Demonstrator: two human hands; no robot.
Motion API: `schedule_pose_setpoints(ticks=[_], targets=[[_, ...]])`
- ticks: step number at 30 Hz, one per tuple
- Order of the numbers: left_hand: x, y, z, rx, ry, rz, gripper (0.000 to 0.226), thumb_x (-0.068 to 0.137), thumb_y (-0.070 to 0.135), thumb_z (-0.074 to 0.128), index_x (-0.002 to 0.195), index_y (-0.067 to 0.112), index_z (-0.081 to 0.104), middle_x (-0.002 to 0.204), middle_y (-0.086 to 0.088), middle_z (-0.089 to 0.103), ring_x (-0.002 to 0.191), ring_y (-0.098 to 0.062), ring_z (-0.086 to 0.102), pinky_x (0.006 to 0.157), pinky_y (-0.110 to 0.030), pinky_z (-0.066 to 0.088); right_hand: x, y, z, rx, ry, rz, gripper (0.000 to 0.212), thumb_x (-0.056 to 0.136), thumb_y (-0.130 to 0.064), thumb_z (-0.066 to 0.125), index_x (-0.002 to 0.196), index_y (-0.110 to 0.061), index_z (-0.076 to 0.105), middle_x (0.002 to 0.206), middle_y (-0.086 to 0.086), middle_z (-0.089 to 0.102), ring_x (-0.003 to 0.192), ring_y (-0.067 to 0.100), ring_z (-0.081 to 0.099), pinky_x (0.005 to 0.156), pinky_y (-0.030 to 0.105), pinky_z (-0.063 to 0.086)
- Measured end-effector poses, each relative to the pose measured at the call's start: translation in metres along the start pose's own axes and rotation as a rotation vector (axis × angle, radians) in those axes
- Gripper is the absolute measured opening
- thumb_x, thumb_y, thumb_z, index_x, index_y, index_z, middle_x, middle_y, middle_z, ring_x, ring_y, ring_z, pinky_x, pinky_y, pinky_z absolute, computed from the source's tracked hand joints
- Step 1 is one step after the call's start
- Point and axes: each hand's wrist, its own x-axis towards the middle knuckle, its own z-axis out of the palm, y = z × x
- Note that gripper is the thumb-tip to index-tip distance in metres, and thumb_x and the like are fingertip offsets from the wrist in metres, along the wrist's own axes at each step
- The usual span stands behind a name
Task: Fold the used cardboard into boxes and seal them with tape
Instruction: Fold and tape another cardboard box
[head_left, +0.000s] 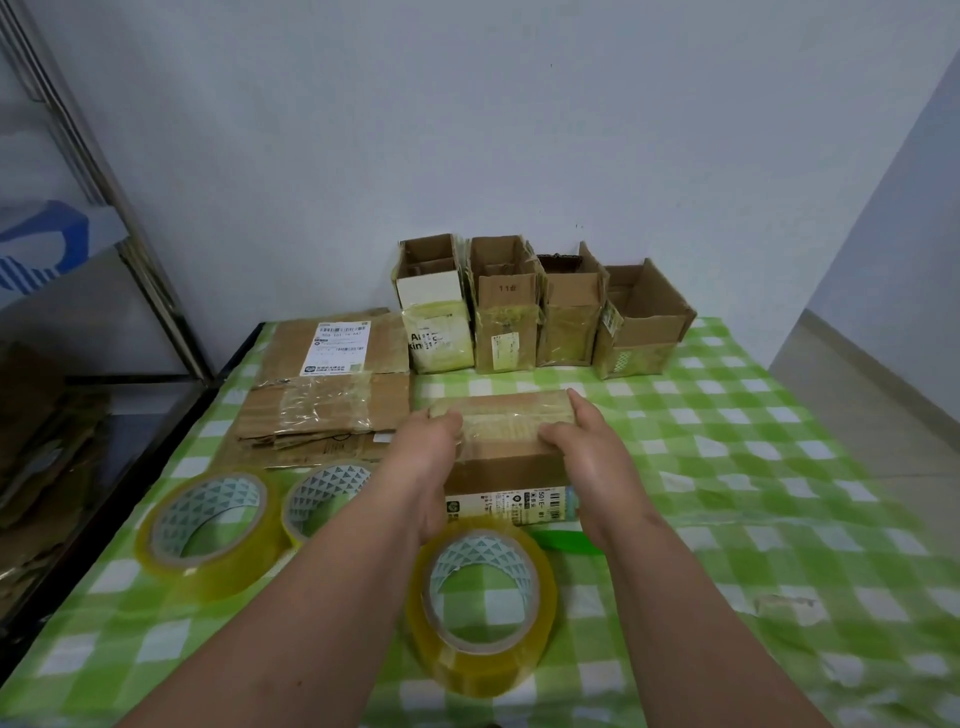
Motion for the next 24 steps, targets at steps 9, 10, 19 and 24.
schedule_pose_setpoints(ticks=[9,10,19,24], targets=[[-0.005,-0.001,-0.002,0.088,-0.052,0.149,0.061,0.104,0.022,0.045,0.156,0.035,0.016,0.161,-0.002,0.025,0.143,-0.030,0.032,0.115,-0.049,0.025,0.006,-0.001,-0.012,0.146,0.015,-0.120,0.060,0.092,-0.006,0.060,0.142,-0.036,0.045,0.139,-0.004,0.056,0.118,0.020,0.060,0.103,0.049,0.049],[-0.006,0.000,-0.003,0.122,-0.076,0.177,0.063,0.104,0.022,0.045,0.156,0.035,0.013,0.163,0.001,0.020,0.146,-0.027,0.027,0.117,-0.047,0.019,0.005,-0.004,-0.013,0.148,0.039,-0.148,0.059,0.093,-0.008,0.060,0.144,-0.034,0.043,0.143,-0.005,0.053,0.121,0.018,0.058,0.103,0.047,0.049],[-0.011,0.006,0.002,0.258,0.007,0.472,0.054,0.100,0.010,0.053,0.147,0.035,0.041,0.154,0.013,0.032,0.122,-0.014,0.050,0.101,-0.024,0.046,-0.011,-0.014,-0.023,0.218,0.294,-0.321,0.026,0.090,0.003,0.065,0.099,-0.022,0.064,0.116,-0.009,0.067,0.112,0.003,0.063,0.099,0.026,0.050],[-0.008,-0.002,0.000,0.117,0.061,0.402,0.044,0.097,0.004,0.056,0.138,0.018,0.055,0.128,0.003,0.060,0.103,-0.008,0.057,0.085,-0.022,0.047,-0.012,-0.013,-0.027,0.258,0.216,-0.372,0.033,0.083,0.019,0.061,0.087,-0.014,0.063,0.116,-0.010,0.065,0.105,0.001,0.064,0.090,0.020,0.054]])
